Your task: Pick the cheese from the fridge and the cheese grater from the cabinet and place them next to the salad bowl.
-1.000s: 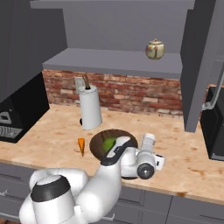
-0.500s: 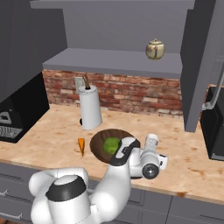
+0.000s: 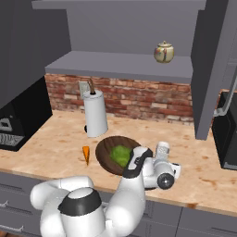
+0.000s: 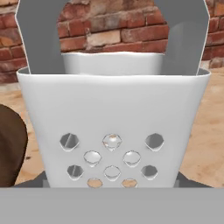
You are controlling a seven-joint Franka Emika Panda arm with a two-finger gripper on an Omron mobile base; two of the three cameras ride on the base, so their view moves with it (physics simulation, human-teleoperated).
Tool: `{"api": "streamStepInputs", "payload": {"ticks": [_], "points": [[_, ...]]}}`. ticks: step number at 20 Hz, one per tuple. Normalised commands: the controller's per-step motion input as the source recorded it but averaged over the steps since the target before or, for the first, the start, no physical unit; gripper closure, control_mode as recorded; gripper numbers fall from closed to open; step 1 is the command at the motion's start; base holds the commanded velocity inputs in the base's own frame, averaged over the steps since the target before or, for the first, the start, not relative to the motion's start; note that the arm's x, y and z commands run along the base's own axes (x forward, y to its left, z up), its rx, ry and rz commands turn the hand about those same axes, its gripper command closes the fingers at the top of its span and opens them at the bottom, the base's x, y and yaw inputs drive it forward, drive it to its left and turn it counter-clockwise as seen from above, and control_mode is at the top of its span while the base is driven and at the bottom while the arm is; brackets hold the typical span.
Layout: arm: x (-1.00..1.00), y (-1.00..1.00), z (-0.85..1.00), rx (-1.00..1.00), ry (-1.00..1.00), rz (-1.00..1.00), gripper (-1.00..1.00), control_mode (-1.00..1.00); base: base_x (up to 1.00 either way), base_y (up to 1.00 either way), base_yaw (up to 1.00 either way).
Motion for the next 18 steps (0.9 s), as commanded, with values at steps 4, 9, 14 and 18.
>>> {"api": "streamStepInputs", "payload": {"ticks": [4,9,14,18], "points": [[0.04,-0.20,0.00,0.00,0.00,0.06,1.00,-1.00,0.00,0.00,0.00],[0.03,-0.19,-0.01,0.00,0.00,0.06,1.00,-1.00,0.00,0.00,0.00],[0.02,-0.04,-0.22,0.00,0.00,0.05,1.00,-1.00,0.00,0.00,0.00],[0.06,0.08,-0.26,0.00,0.00,0.05,1.00,-1.00,0.00,0.00,0.00]]}}
